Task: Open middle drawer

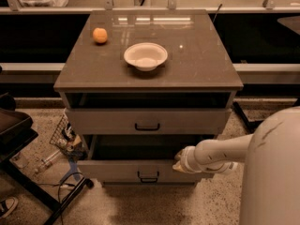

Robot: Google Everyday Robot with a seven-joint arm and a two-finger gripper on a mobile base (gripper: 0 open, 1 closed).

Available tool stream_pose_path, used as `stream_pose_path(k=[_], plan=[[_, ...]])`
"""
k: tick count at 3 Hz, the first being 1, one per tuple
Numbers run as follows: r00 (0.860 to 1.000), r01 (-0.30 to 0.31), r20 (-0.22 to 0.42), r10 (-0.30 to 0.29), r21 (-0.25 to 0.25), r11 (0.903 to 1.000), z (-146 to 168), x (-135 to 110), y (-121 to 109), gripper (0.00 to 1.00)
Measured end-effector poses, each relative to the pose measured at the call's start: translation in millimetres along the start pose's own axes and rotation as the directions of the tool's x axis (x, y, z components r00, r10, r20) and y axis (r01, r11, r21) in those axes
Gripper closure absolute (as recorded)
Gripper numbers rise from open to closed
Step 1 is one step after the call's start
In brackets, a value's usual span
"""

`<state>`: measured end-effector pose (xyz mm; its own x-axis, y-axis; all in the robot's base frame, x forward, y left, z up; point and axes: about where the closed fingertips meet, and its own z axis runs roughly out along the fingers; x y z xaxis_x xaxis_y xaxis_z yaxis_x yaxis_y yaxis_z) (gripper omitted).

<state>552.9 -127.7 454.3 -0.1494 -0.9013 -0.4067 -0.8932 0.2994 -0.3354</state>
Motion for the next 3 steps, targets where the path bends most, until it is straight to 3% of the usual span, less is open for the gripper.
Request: stream_pose_path(k=[1, 2, 3], plan=[[0.996, -0.058, -0.065, 0.054, -0.063, 0.9963, -30.4, 21.9, 64.4, 1.0], [0.992, -0.087, -0.108, 0.071, -0.152, 0.9845, -56.6, 37.7, 139.3, 1.0], [0.987, -0.104, -0.142, 0.075, -0.21, 0.9722, -70.0, 53.8, 183.8, 1.0]])
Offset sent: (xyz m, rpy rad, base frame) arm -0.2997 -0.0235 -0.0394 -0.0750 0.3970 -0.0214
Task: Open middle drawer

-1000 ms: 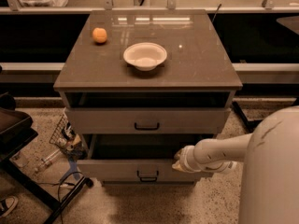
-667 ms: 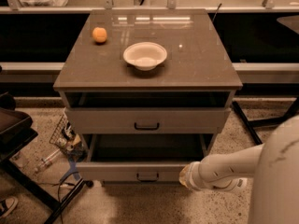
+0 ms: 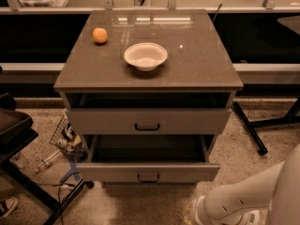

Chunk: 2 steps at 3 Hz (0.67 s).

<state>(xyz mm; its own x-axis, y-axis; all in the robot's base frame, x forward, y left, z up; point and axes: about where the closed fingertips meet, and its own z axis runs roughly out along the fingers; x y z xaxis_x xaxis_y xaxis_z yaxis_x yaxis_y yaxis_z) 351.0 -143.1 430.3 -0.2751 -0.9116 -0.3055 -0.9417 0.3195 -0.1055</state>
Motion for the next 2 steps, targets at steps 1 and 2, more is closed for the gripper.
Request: stream_pose_path(k=[1, 2], plan=[[1.0, 0.015, 0.01, -0.016, 0.033, 0.9993, -1.5, -9.1, -21.4, 1.0], [0.997, 0.065, 0.021, -0.068, 0.101, 0.9928, -12.6, -24.4, -70.3, 1.0]])
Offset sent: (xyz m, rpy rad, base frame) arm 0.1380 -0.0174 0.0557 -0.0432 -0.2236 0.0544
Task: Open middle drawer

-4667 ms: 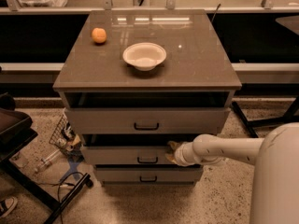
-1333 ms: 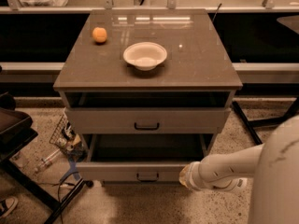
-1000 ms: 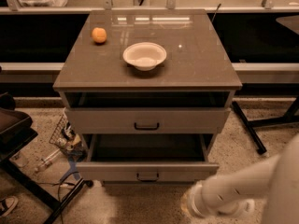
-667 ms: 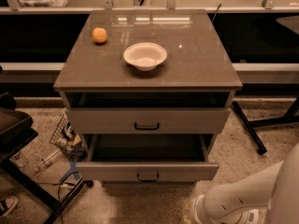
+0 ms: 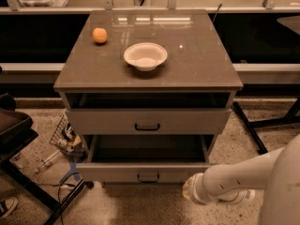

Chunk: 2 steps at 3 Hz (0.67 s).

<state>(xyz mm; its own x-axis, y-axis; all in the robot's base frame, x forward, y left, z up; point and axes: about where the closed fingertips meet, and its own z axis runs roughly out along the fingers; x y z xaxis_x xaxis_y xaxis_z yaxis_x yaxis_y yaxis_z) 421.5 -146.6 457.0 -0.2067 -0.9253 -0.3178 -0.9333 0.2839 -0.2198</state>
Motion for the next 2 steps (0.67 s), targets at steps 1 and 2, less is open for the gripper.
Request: stream_pose_path(k=[1, 2], plan=[[0.999, 0.049, 0.001, -0.049, 0.074, 0.996, -15.4, -7.4, -58.0, 1.0], [0.996, 0.086, 0.011, -0.088, 0.117, 0.9894, -23.1, -12.4, -105.1, 1.0]])
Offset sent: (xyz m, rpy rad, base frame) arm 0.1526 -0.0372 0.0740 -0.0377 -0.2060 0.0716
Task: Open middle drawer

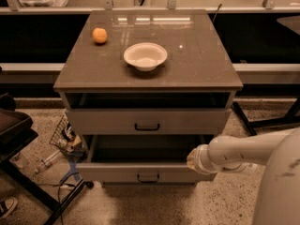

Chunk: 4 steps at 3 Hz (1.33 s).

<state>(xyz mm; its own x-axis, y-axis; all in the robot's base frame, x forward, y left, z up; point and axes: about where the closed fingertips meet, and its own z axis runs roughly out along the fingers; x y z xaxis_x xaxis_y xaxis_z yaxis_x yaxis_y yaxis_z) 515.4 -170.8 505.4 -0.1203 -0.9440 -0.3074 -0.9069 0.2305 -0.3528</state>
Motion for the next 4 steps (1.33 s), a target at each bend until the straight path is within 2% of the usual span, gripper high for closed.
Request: stream_pose_path(k=[1, 2, 3, 4], plan=[[0.999, 0.03, 0.04, -0.03, 0.014, 0.9995, 14.8, -4.6, -36.7, 1.0], [0.995, 0.044, 0.089, -0.043, -0.009, 0.999, 43.8, -7.5, -60.2, 1.0], [0.99, 0.041, 0.135, -0.035, -0.045, 0.9981, 78.1, -13.4, -74.1, 1.0], [0.99, 0.041, 0.135, -0.035, -0.045, 0.9981, 75.6, -13.9, -67.2, 1.0]])
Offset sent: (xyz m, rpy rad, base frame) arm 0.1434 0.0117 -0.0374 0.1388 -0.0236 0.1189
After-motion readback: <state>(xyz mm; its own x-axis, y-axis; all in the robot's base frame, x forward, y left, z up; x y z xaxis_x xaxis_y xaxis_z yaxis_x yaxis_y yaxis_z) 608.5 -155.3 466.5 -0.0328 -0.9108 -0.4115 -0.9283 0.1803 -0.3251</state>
